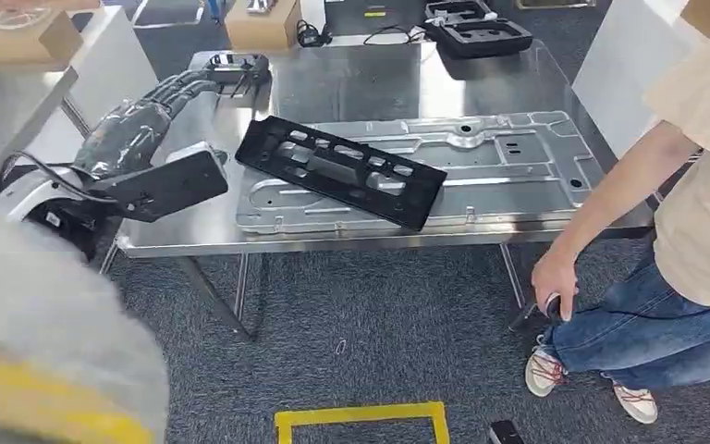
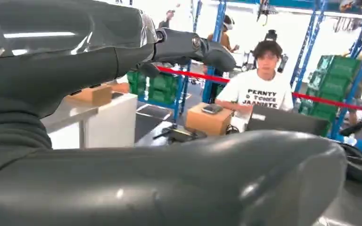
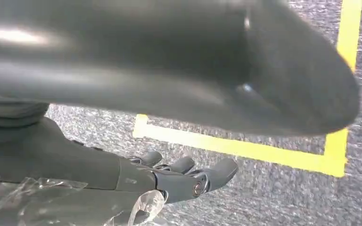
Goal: Take the parts from the cabinet and place them on the table.
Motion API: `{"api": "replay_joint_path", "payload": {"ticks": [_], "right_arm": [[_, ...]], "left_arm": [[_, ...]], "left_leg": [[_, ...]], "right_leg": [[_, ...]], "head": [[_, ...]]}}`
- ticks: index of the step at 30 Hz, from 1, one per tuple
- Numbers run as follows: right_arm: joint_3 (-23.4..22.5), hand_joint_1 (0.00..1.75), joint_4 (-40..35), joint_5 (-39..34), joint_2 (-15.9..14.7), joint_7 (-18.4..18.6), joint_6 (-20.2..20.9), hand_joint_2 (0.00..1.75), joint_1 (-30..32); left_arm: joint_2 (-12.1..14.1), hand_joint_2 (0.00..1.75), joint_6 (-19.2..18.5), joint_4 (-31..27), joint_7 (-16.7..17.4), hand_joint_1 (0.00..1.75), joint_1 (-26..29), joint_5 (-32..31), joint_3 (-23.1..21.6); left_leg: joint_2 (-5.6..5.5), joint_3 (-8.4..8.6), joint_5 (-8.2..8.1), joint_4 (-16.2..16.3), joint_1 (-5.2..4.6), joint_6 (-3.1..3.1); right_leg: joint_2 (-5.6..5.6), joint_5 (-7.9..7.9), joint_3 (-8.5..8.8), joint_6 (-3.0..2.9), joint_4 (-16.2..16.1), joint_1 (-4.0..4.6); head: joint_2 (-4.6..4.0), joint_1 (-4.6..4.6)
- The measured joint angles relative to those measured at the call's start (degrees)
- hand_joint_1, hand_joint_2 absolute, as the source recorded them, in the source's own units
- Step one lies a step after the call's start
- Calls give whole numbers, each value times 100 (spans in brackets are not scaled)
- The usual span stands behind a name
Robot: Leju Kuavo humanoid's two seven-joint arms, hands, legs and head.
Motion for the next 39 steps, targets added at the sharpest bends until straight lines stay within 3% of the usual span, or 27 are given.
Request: {"api": "replay_joint_path", "payload": {"ticks": [1,2,4,6,7,8,10,11,12,15,16,17,18,20,21,22,23,24,26,27,30,32,33,36,37,38,39], "right_arm": [[-13,0,13,-18,0,5,7,0,8],[-24,0,13,-37,0,9,18,0,11],[-50,0,13,-72,4,18,22,0,25],[-68,0,17,-99,9,26,22,0,36],[-68,0,20,-107,13,26,20,0,37],[-70,0,22,-112,17,26,20,0,37],[-74,0,24,-112,20,20,17,0,35],[-81,0,24,-112,20,11,17,0,34],[-83,0,24,-105,20,-2,17,0,29],[-81,0,35,-52,28,-48,17,0,35],[-81,0,35,-31,44,-50,15,0,39],[-79,0,37,2,50,-41,13,0,30],[-79,0,37,11,50,-28,-2,0,28],[-77,0,37,66,50,-15,-4,0,0],[-77,0,35,85,50,-6,-4,0,-11],[-74,0,37,116,50,11,-4,0,-20],[-74,0,35,120,52,18,-7,0,-29],[-74,0,35,129,55,26,-7,0,-35],[-72,0,35,138,63,35,-7,0,-58],[-72,0,35,142,81,35,-7,0,-73],[-70,0,35,149,101,40,-9,0,-93],[-70,0,35,146,105,37,-7,0,-97],[-68,0,35,138,109,40,-7,0,-99],[-66,0,35,118,127,33,-7,0,-95],[-66,0,35,116,129,33,-9,0,-92],[-66,0,35,112,135,33,-19,0,-92],[-66,0,35,107,136,31,-24,0,-93]], "left_arm": [[-13,0,29,0,-20,0,-2,0,-5],[-46,0,63,0,-35,0,-4,-2,-5],[-70,0,129,2,-70,0,17,-9,-11],[-107,0,181,4,-94,0,48,-15,-37],[-118,0,210,7,-101,0,83,-15,-46],[-131,0,236,9,-107,0,121,-17,-46],[-148,0,287,20,-140,0,145,-35,-46],[-153,0,308,24,-151,0,139,-44,-44],[-155,0,339,30,-162,0,153,-63,-33],[-164,0,400,48,-188,0,225,-114,-11],[-153,0,417,52,-188,0,274,-116,11],[-127,0,439,52,-188,0,330,-118,43],[-92,0,439,52,-181,0,367,-123,63],[-17,0,411,52,-133,0,474,-179,125],[33,0,387,52,-103,0,554,-195,160],[77,0,374,52,-77,0,625,-199,181],[127,0,369,50,-74,0,677,-197,205],[162,0,369,48,-74,0,709,-191,240],[216,0,369,33,-74,0,724,-171,332],[249,0,369,11,-83,0,728,-153,387],[280,0,359,0,-120,0,785,-92,446],[278,0,328,0,-166,0,813,-101,446],[278,0,324,0,-184,0,809,-114,446],[278,0,317,0,-201,0,843,-112,439],[278,0,317,0,-201,0,860,-112,437],[278,0,317,0,-201,0,880,-112,435],[278,0,317,0,-201,0,895,-112,435]], "left_leg": [[8,-7,116,-90,79,46],[17,-41,169,-99,66,57],[25,-146,254,-95,65,119],[23,-270,347,-83,54,128],[22,-323,386,-82,53,123],[22,-374,422,-79,53,111],[21,-457,473,-35,64,73],[25,-494,483,18,64,53],[22,-538,499,32,24,21],[27,-573,588,29,42,-78],[28,-587,597,50,51,-94],[10,-644,477,138,73,-125],[8,-749,215,405,74,-177],[8,-1102,-380,1400,123,-249],[8,-1239,-582,1852,129,-265],[8,-1239,-621,1997,130,-268],[8,-1088,-553,1823,130,-262],[8,-805,-408,1423,129,-246],[11,-60,-80,259,111,-179],[9,60,-119,-23,69,-134],[-5,-18,-14,29,17,-59],[13,-45,135,-58,83,33],[5,-92,186,-62,74,66],[10,-254,303,-53,58,123],[8,-308,346,-44,49,123],[6,-358,382,-42,45,118],[4,-394,412,-40,45,108]], "right_leg": [[4,-6,-39,30,18,14],[9,-149,-92,39,113,-1],[7,-792,-389,61,949,2],[8,-1208,-664,97,1834,6],[7,-1217,-637,105,1916,4],[7,-1127,-450,104,1699,3],[5,-767,276,92,623,-4],[11,-714,605,83,90,-10],[25,-697,583,39,88,39],[26,-612,516,-86,104,67],[23,-563,488,-136,73,31],[2,-524,467,-163,68,16],[1,-485,421,-198,68,13],[-3,-406,314,-225,71,15],[-3,-364,251,-223,72,16],[-5,-322,199,-218,73,16],[-5,-283,149,-208,74,16],[-5,-248,111,-196,74,16],[-7,-184,58,-161,74,18],[-13,-151,34,-134,79,39],[-32,-63,23,-26,47,17],[-24,-60,-21,40,49,3],[-17,-306,-110,57,260,17],[-14,-1153,-593,103,1684,11],[-15,-1254,-643,114,1942,13],[-15,-1222,-547,113,1896,13],[-15,-1099,-307,102,1591,14]], "head": [[-2,0],[0,6],[0,24],[0,24],[0,26],[0,26],[0,28],[0,31],[0,31],[2,24],[-2,28],[0,31],[-2,15],[-2,15],[-2,15],[0,15],[-2,15],[0,15],[0,15],[0,15],[0,20],[-2,20],[-2,39],[0,48],[-2,48],[0,48],[0,48]]}}
